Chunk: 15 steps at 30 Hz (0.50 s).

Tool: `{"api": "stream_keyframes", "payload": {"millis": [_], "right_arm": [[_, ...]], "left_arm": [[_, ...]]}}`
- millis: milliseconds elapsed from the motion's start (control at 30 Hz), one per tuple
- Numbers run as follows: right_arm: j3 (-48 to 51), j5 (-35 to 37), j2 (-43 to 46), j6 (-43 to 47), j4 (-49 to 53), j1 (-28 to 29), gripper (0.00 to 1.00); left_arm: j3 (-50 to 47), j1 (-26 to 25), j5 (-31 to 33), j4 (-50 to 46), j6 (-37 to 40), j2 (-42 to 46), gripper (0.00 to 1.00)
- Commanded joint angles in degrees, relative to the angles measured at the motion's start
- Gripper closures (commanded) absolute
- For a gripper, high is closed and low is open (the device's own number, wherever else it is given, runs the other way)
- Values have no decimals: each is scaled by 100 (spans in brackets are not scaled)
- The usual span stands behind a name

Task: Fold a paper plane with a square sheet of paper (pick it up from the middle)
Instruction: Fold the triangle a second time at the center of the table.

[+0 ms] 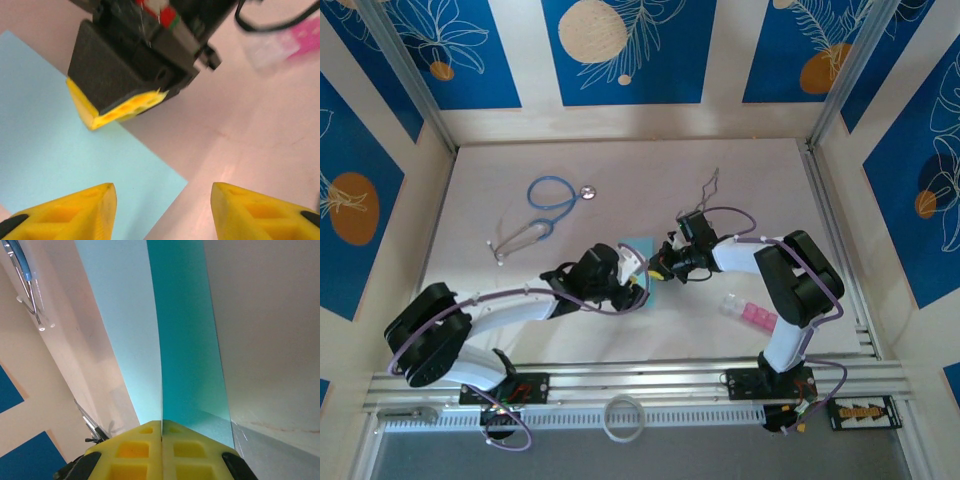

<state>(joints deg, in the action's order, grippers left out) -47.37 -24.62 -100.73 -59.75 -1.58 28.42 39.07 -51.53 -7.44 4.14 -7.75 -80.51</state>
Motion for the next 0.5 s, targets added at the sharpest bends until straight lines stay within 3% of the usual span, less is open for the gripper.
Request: {"api": "stream_keyframes", "payload": {"millis": [0,267,467], "right_arm": [[-143,-210,42,-74,255,-25,95],[-167,-205,46,-67,342,-25,95],[-157,-194,65,-46,378,-34,95]], "left_arm": [[92,-322,928,-208,807,-53,47],[796,-1087,2132,-867,1147,-780,44],[1007,-1244,2544,-1034,1178,-1143,43]]}}
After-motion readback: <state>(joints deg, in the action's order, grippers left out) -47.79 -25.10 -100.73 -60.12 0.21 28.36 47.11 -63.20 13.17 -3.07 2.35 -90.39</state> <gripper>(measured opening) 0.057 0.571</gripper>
